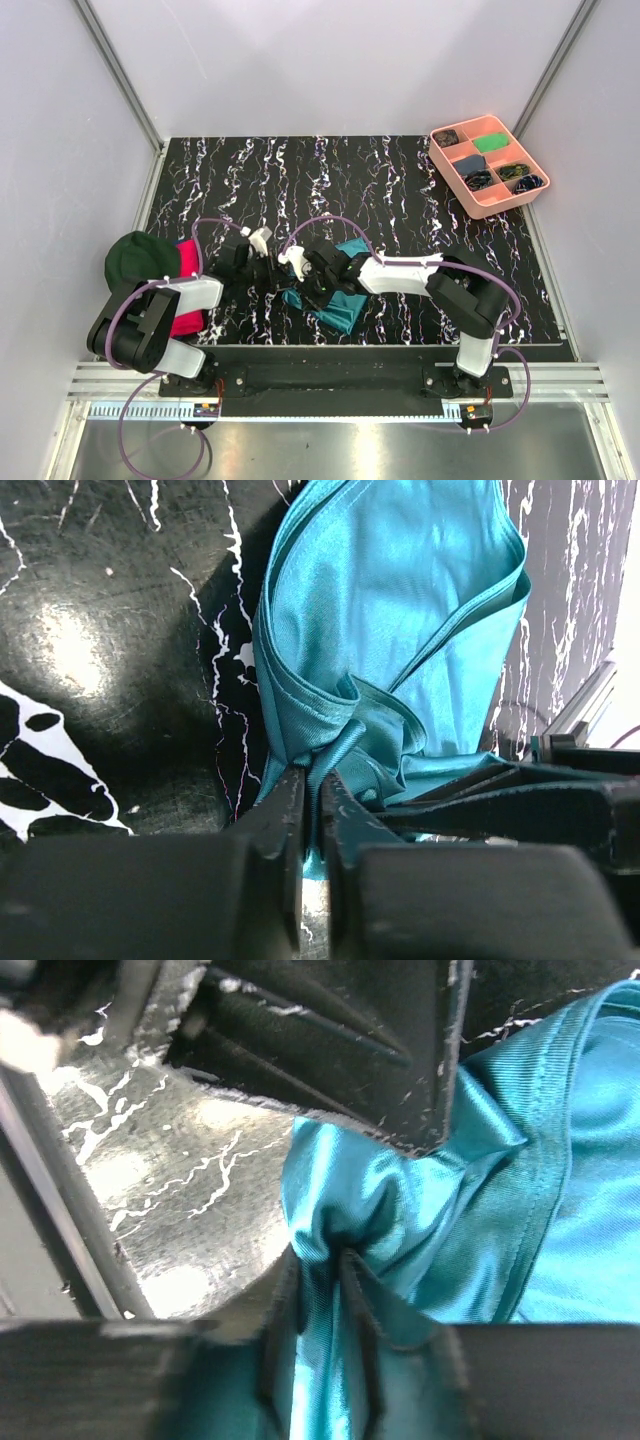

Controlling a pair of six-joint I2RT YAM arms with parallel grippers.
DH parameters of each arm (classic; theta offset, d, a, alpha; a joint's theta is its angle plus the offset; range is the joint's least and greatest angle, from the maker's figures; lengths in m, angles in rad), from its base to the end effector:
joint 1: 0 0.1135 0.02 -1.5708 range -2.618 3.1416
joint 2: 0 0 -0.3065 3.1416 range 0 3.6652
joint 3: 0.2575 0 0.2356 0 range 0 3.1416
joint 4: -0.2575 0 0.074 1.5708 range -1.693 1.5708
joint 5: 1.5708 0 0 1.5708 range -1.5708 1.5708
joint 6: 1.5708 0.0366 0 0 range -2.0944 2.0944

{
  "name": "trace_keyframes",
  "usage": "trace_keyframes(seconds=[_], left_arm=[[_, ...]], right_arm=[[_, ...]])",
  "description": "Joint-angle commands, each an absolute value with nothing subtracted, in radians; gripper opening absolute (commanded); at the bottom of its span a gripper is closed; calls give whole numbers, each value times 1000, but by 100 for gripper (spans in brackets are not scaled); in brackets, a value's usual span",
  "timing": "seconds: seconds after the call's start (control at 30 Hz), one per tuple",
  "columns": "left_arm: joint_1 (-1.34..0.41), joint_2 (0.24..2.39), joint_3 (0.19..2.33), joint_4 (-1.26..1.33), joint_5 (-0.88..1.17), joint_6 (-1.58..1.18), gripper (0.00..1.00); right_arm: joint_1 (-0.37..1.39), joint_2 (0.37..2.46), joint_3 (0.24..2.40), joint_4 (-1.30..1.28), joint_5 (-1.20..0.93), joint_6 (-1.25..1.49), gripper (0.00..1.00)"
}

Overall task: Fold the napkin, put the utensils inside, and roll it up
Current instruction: Roll the napkin with the utensil

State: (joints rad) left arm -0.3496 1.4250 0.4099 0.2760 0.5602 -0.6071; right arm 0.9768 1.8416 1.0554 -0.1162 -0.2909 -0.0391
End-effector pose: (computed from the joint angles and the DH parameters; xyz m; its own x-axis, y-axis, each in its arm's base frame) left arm 0.2040 -0.0951 0.1841 -0.8958 -0.1878 -0.4028 0.1803 0.6748 -0.7156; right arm 0.2001 0.3150 0.2044 -0.4040 -0.6651 -0.6281 -0.9099 0.3632 0.2007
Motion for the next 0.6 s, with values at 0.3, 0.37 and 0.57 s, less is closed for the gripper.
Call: trace_keyframes(seconds=[0.3,0.37,0.57], left_arm=[[-362,1434,492,121,549,-584,0],[-362,1437,500,109,551,-586,0],[-362,1443,509,92,557,-586,0]], right_arm=[[1051,1713,1015,-195,-29,-58,62],[1077,1716,1020,-184,24,-67,63],[1103,1773,1042,-167,70,-90,65]])
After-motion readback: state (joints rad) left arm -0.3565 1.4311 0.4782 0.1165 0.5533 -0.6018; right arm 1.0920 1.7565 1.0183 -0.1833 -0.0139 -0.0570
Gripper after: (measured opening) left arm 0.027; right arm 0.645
